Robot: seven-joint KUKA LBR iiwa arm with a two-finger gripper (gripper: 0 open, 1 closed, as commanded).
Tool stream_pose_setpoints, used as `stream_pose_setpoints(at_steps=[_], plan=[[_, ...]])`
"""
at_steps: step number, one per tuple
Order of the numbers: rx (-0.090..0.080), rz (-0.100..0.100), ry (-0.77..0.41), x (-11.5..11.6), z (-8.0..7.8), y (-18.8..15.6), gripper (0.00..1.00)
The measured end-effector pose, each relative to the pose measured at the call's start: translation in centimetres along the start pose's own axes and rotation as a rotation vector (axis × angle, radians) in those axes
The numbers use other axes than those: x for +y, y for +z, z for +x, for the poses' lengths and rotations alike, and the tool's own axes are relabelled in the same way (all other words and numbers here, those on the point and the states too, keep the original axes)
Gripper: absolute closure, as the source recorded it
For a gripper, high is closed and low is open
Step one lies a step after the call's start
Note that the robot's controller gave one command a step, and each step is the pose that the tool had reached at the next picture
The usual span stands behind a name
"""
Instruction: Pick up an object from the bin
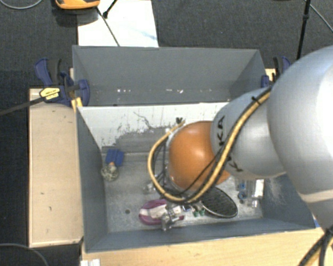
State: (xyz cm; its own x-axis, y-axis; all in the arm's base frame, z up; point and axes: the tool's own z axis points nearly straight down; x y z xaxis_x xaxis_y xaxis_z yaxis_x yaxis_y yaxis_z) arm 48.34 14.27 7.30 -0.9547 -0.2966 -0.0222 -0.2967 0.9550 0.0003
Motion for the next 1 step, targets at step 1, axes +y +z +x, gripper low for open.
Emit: stream_pose_setpoints(at_steps=[1], plan=[[0.005, -0.001, 0.006, 0.07, 0.12, -0.07, 1.0]])
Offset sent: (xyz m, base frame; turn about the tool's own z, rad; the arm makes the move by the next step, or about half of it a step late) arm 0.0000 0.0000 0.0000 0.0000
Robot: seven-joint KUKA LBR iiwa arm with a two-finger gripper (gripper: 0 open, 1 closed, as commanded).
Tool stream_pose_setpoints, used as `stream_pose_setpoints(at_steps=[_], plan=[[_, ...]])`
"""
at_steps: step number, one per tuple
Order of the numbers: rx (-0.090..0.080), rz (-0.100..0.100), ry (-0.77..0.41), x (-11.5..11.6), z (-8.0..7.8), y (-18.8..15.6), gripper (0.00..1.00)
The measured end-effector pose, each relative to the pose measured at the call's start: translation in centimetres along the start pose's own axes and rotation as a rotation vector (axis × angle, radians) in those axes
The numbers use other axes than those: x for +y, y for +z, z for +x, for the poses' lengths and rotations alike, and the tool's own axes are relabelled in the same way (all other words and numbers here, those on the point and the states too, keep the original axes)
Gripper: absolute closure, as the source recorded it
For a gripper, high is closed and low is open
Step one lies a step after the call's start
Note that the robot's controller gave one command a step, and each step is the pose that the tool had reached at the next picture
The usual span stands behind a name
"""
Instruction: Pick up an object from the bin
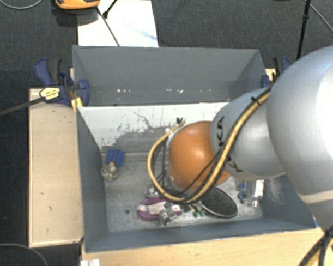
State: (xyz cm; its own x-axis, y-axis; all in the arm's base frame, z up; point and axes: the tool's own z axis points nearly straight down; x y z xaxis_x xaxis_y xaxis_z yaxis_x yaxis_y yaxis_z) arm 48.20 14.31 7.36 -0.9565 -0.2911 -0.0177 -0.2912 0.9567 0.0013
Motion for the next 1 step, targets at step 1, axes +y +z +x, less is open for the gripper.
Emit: stream_pose_setpoints(at_steps=[1], plan=[[0.008, 0.001, 0.001, 0.16, -1.38, -12.77, 1.0]])
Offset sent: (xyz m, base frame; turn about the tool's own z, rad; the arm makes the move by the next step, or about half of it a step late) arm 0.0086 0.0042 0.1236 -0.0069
